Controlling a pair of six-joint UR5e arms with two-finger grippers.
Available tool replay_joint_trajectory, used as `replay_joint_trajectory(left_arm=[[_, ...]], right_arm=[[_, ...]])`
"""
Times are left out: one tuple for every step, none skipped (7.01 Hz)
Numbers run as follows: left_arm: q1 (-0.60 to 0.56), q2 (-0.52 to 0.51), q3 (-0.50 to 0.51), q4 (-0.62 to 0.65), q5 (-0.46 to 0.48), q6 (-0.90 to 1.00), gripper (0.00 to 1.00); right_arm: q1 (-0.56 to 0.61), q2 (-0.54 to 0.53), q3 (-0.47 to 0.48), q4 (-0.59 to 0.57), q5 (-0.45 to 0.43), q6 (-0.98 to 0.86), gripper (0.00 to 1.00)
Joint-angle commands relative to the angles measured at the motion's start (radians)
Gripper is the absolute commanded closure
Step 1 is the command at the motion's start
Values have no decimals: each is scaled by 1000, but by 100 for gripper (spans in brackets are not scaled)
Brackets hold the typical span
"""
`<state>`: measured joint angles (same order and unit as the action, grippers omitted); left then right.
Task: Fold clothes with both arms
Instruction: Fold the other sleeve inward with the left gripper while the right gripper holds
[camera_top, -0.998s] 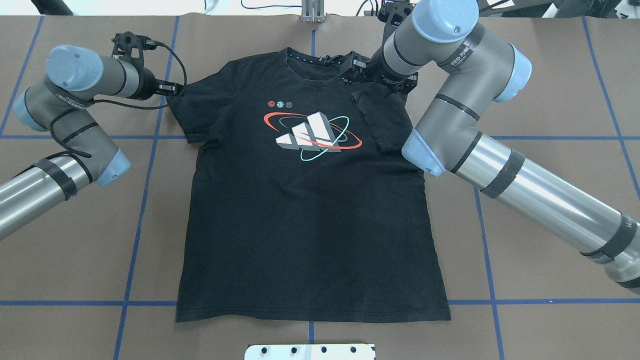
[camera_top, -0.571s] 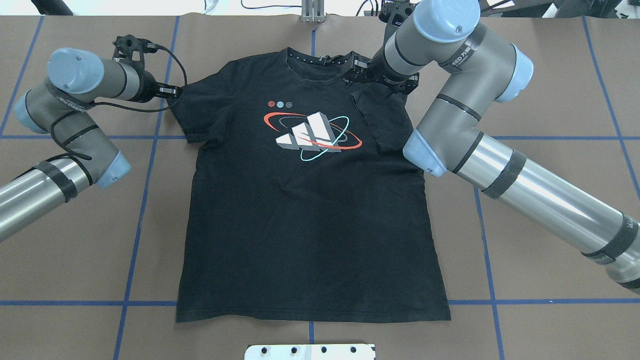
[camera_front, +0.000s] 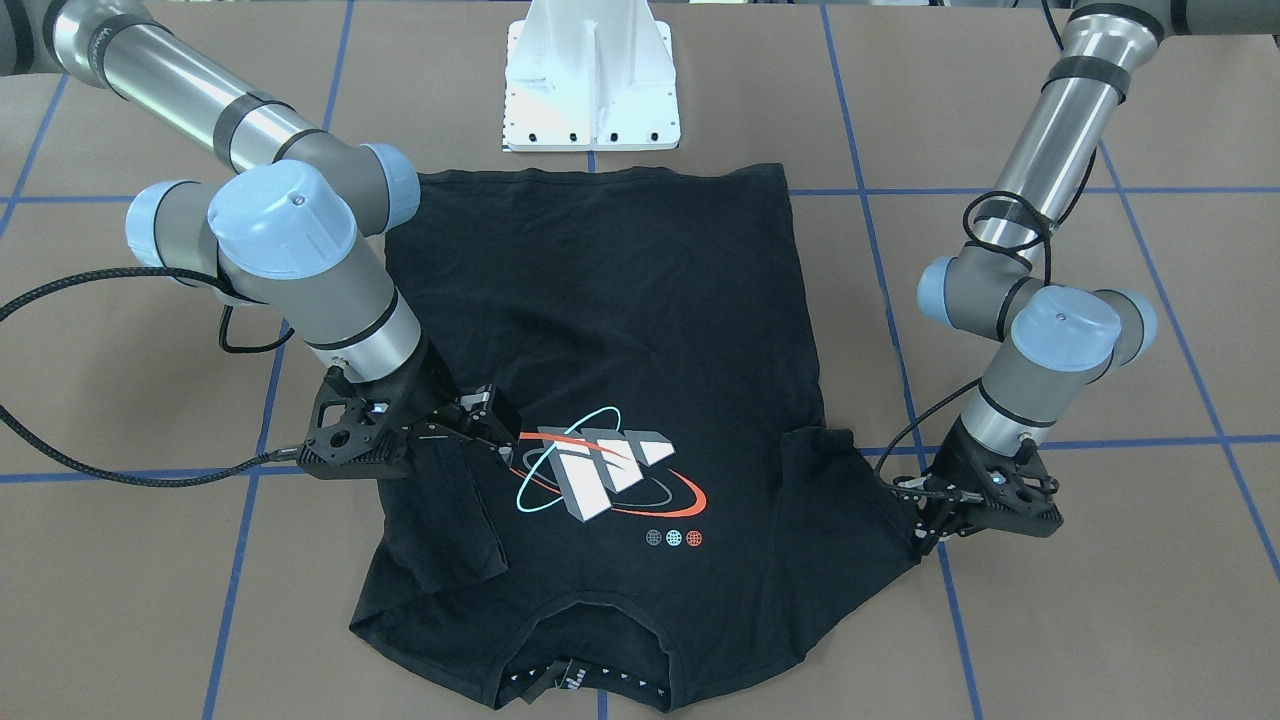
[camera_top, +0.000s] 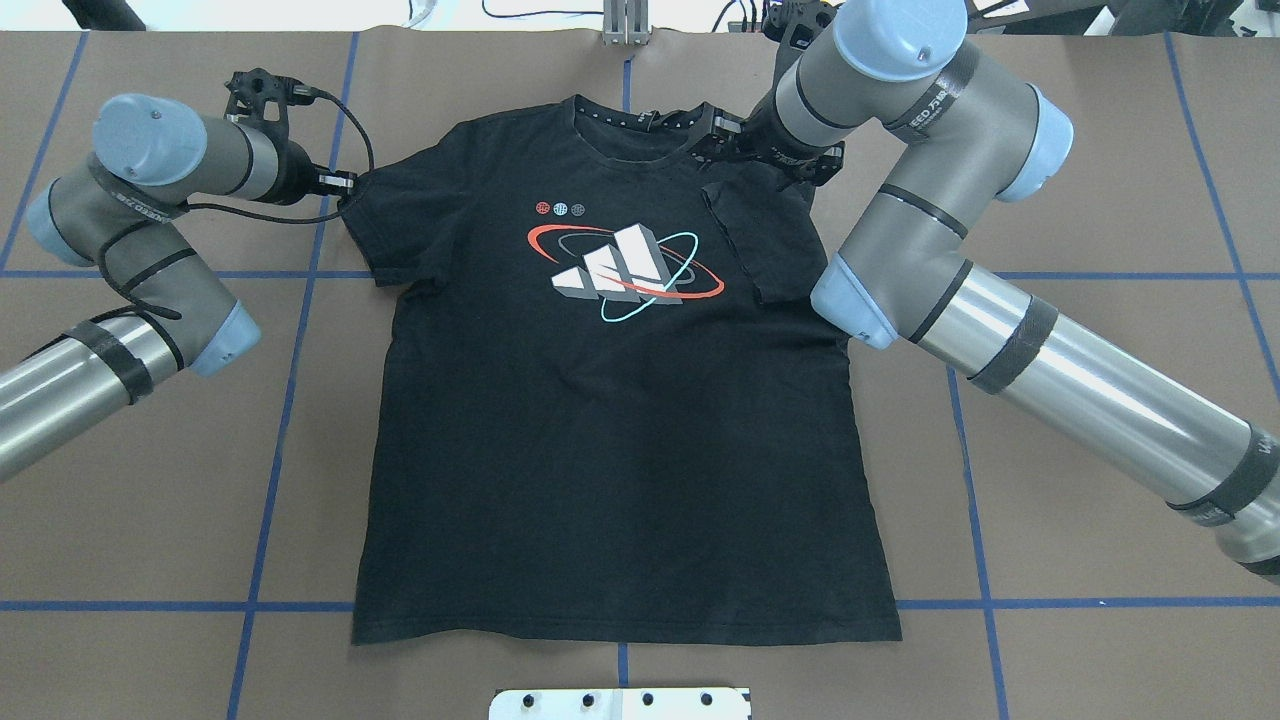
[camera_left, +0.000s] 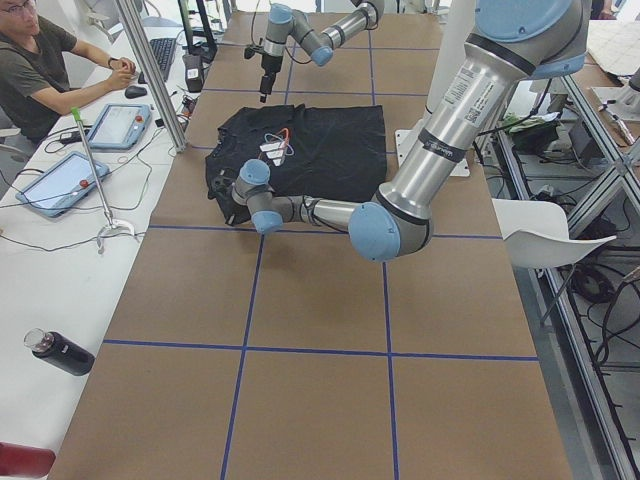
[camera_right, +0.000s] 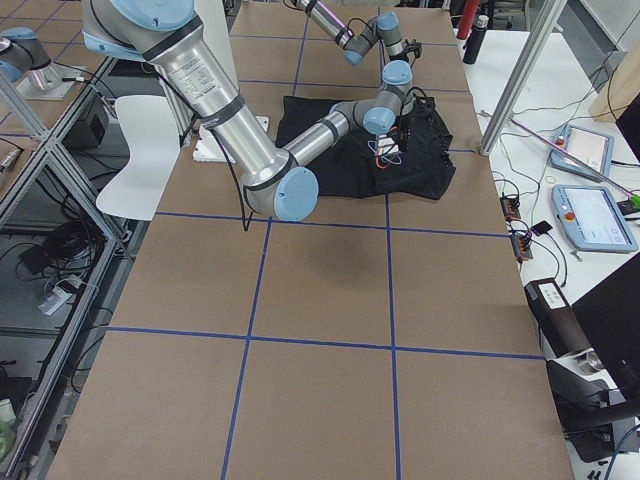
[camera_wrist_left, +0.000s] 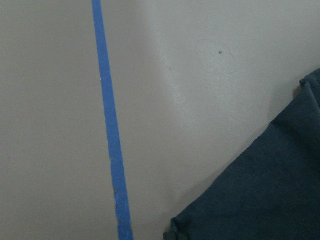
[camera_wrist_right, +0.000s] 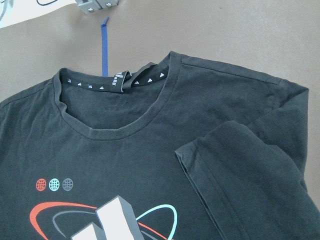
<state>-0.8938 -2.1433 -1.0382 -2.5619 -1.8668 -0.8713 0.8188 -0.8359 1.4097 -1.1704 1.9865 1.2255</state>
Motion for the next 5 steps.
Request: replay_joint_trajectory(left_arm=[[-26,0,-95,59,-82,-9,100],[-30,2,-179,146,-115,-21,100],[-22,-12,-234,208,-117,-116,100],[-5,-30,-252,216,-118,-206,100],[21,-84,-225,216,-112,-286,100]], right_arm=[[5,0,0,0,0,-1,0],[5,-3,0,3,0,-1,0],[5,-12,1,9,2,-3,0],[5,-14,2,11,2,-3,0],[5,-12,3,11,3,-3,0]])
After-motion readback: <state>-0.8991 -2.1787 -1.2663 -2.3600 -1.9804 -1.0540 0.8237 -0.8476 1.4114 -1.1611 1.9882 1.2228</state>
